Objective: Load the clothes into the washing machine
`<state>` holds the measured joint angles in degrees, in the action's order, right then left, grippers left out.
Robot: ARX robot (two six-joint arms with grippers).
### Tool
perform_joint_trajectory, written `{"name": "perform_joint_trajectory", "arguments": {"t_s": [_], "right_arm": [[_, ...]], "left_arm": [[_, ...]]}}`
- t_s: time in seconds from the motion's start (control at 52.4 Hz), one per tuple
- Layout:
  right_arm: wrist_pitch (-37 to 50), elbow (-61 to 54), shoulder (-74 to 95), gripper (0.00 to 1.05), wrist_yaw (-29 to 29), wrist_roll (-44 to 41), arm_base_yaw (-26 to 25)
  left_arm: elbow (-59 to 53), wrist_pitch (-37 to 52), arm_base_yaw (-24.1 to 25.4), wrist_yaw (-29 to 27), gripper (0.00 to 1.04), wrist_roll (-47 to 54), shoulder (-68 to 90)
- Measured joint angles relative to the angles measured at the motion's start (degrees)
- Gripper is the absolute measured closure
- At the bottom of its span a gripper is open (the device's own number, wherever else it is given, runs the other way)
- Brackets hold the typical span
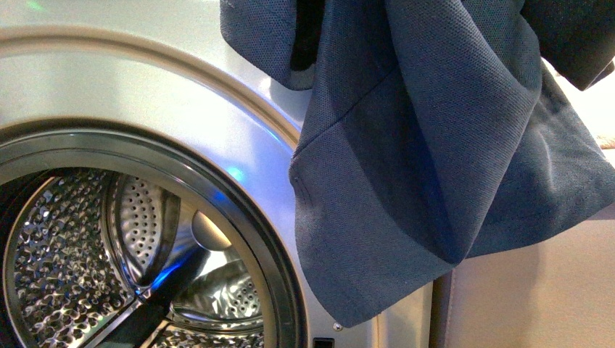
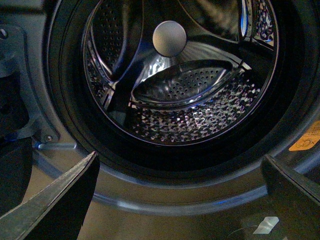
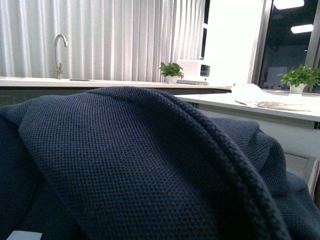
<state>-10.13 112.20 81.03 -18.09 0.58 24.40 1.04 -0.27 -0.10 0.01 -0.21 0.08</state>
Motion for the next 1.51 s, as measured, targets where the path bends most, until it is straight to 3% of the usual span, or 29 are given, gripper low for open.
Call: {"name": "perform_joint_trajectory", "arguments": {"t_s": [0.095,0.133,0.248,0.439,0.591,0.953,1.201,1.506], "right_arm": [[0.0,0.0,0.0,0.91,0.0,0.0,0.0],[0.0,0.0,0.0,0.91,0.0,0.0,0.0],[0.0,0.0,0.0,0.91,0.0,0.0,0.0],[0.0,0.0,0.0,0.91,0.0,0.0,0.0],[0.0,0.0,0.0,0.91,0.0,-0.1,0.0],[0.0,0.0,0.0,0.91,0.0,-0.2,0.0],[0.0,0.0,0.0,0.91,0.0,-0.2,0.0],[0.0,0.0,0.0,0.91,0.0,-0.2,0.0]], "left_arm": [[0.0,0.7,1.0,2.1,0.07,-0.9,0.3],[0.0,4.3,4.6,13.2,0.07,-4.3,1.8],[0.9,10.2,11.0,26.2,0.07,-8.8,5.1],[7.9,19.9,17.3,33.8,0.07,-11.6,13.6],[15.5,25.4,18.2,37.7,0.07,-12.1,22.4],[37.6,27.8,2.3,32.9,0.07,-4.5,38.0],[43.8,26.4,-9.0,37.5,0.07,-2.3,44.2],[49.5,25.0,-17.1,38.6,0.07,-0.8,52.3]]}}
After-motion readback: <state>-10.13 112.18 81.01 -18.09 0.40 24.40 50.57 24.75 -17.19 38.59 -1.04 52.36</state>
